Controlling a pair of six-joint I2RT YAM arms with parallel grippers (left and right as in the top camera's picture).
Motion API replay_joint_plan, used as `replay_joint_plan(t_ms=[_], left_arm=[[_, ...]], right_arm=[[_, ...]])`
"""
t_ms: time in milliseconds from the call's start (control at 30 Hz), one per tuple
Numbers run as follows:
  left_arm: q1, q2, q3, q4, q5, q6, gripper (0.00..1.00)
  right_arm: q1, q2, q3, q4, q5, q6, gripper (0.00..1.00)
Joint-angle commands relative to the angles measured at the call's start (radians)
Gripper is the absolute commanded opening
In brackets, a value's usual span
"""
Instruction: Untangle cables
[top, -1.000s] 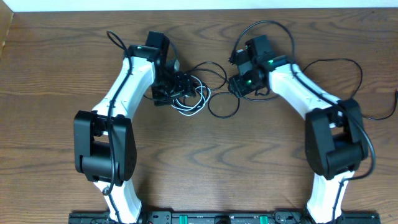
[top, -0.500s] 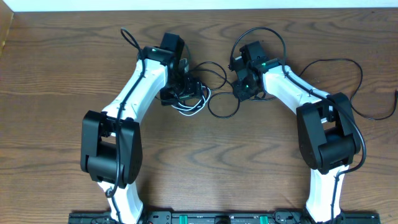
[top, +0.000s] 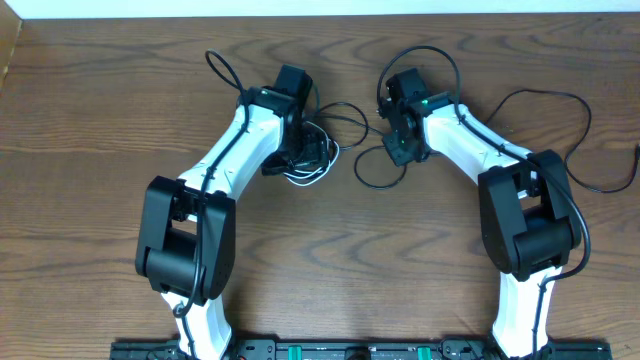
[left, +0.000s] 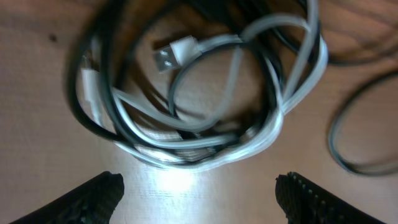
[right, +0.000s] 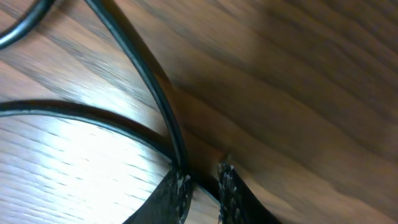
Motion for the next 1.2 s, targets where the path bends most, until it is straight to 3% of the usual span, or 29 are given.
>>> replay_joint_plan(t_ms=[0,333,567,700,867,1033,1167], left_arm=[[-0.002,-0.005,-0.046,0.052,-0.080,-0.021,0.84],[-0.002,-0.005,-0.146,0.154,-0.097,-0.032,0.82],[-0.002,-0.005,-0.148,0.157,-0.098,-0.032,0.82],[-0.002,-0.005,-0.148,0.153,-0.098,-0.032,0.82],[-0.002,-0.005,-0.148,0.154,-0.098,-0.032,0.82],[-0.002,-0.005,-0.148,0.153,-0.098,-0.032,0.82],[-0.002,-0.005,-0.148,0.153,-0.098,-0.032,0.83]], right_arm=[[-0.032,0.019,-0.017,-0.037,0.104,-0.003,0.18],[-0.114,0.018,-0.010,-0.080,0.063,-0.011,0.36],[-0.098,0.016,0.078,-0.091,-0.044,-0.064,0.43],[-0.076,0.016,0.086,-0.086,-0.056,-0.064,0.54],[-0.073,0.016,0.084,-0.089,-0.133,-0.064,0.53],[-0.075,0.018,0.079,-0.048,-0.129,-0.064,0.41],[-0.084,0.019,0.058,0.021,-0.129,-0.063,0.38]])
